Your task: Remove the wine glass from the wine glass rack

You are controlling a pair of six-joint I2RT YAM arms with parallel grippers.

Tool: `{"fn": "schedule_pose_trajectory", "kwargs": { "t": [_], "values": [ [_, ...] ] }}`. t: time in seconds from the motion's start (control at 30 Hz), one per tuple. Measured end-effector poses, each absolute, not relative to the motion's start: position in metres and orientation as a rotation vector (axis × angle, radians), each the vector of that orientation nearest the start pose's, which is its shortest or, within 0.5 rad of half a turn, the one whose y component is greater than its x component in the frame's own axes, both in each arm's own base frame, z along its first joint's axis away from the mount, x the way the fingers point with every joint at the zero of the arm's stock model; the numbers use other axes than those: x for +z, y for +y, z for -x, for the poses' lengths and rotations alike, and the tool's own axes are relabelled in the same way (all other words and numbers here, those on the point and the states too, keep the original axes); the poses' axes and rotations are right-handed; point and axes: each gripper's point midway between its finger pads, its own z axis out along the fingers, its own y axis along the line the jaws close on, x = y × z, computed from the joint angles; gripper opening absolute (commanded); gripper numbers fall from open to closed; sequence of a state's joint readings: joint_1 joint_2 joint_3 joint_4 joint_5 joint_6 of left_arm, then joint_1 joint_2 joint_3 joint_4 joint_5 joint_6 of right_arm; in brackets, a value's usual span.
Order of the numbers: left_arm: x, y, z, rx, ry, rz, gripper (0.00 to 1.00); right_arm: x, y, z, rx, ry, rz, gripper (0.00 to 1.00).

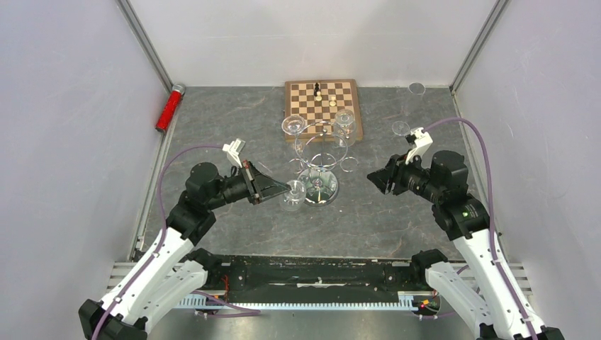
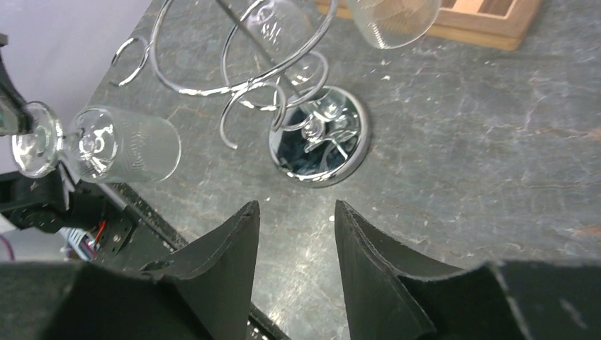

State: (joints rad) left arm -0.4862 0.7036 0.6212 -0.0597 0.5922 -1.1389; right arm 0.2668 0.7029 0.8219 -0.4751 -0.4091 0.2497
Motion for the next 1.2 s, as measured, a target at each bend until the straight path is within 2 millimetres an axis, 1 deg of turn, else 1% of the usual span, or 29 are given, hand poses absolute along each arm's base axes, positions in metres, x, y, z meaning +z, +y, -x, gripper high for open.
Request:
{"fn": "schedule_pose_trajectory", "kwargs": {
  "t": [0.13, 0.27, 0.4, 0.5, 0.67, 0.77, 0.87, 0.97, 1.07, 1.13, 1.2],
  "values": [
    [0.271, -0.24, -0.161, -1.618, 2.044, 0.054, 0.02, 0.25, 0.15, -0.214, 0.791, 1.973, 0.329, 0.48],
    [0.265, -0.247, -0.147, -1.592, 2.085, -0.054, 0.02, 0.253, 0.154, -0.202, 0.844, 1.971, 0.349, 0.48],
    [0.267, -0.261, -0.128, -1.565, 2.113, -0.204, 0.02, 0.255, 0.158, -0.19, 0.898, 1.972, 0.359, 0.48],
    [0.271, -0.269, -0.12, -1.536, 2.111, -0.299, 0.02, 0.253, 0.162, -0.183, 0.944, 1.984, 0.362, 0.48],
    [0.279, -0.287, -0.11, -1.451, 2.09, -0.458, 0.02, 0.239, 0.171, -0.169, 1.045, 2.045, 0.351, 0.48],
    [0.285, -0.301, -0.101, -1.402, 2.064, -0.58, 0.02, 0.24, 0.177, -0.162, 1.1, 2.06, 0.341, 0.5],
    [0.291, -0.31, -0.092, -1.351, 2.016, -0.69, 0.02, 0.243, 0.181, -0.156, 1.149, 2.067, 0.33, 0.51],
    [0.294, -0.315, -0.083, -1.298, 1.965, -0.778, 0.02, 0.243, 0.186, -0.15, 1.212, 2.067, 0.302, 0.52],
    [0.295, -0.319, -0.075, -1.242, 1.917, -0.852, 0.02, 0.238, 0.19, -0.143, 1.284, 2.077, 0.255, 0.53],
    [0.293, -0.322, -0.069, -1.21, 1.89, -0.898, 0.02, 0.236, 0.192, -0.138, 1.33, 2.088, 0.219, 0.54],
    [0.29, -0.324, -0.064, -1.173, 1.867, -0.935, 0.02, 0.239, 0.194, -0.137, 1.366, 2.089, 0.189, 0.54]
  ]
}}
